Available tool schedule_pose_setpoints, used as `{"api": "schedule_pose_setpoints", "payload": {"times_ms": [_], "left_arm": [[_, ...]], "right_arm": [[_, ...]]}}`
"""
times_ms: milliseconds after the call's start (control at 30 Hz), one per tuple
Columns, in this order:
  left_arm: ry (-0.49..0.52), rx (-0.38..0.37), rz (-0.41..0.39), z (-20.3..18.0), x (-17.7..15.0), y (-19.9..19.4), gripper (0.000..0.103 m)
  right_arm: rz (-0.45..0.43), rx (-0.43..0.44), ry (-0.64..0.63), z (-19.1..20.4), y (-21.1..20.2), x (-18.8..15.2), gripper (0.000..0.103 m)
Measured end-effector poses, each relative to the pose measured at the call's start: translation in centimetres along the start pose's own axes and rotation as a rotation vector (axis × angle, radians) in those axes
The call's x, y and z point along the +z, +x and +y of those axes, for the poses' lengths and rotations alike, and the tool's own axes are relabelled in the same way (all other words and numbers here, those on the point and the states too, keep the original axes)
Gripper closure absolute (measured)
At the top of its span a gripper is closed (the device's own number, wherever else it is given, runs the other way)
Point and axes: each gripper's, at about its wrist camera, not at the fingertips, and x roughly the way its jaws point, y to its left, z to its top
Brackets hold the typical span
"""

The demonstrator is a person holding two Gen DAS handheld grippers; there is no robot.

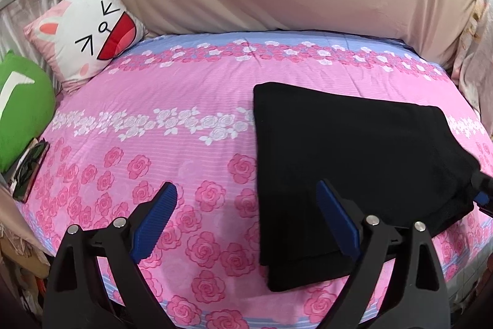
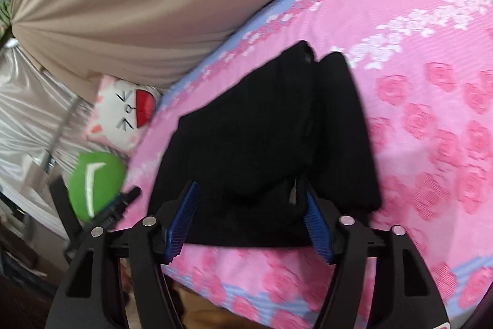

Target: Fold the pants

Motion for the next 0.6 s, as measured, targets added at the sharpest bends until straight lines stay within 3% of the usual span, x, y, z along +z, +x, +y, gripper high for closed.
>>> {"api": "schedule_pose_setpoints", "payload": {"times_ms": [33, 133, 233, 433, 600], "left_arm": [[-0.001, 0.001, 0.001, 0.1, -0.1, 0.0, 0.014], [-0.010, 0.003, -0.009, 0.9, -0.2, -0.2, 0.014], [-0.043, 0.026, -0.026, 2.9, 0.0, -0.4, 0.014], [-0.136, 0.129, -0.036, 8.8, -0.1, -0.5, 0.014], [-0.215, 0.228, -0.024, 14.5, -1.4, -1.4, 0.014]], "right_arm": [[-0.001, -0.021, -0.012, 0.3, 0.7, 0.2, 0.089], [-0.006, -0.069, -0.031, 1.5, 2.3, 0.8, 0.089], [-0.031, -0.064, -0.140, 6.8, 2.9, 1.7, 0.089], [0.081, 0.098, -0.412, 21.4, 10.2, 1.7, 0.089], [0.248, 0.242, -0.545, 31.1, 18.7, -2.6, 0.090]]}}
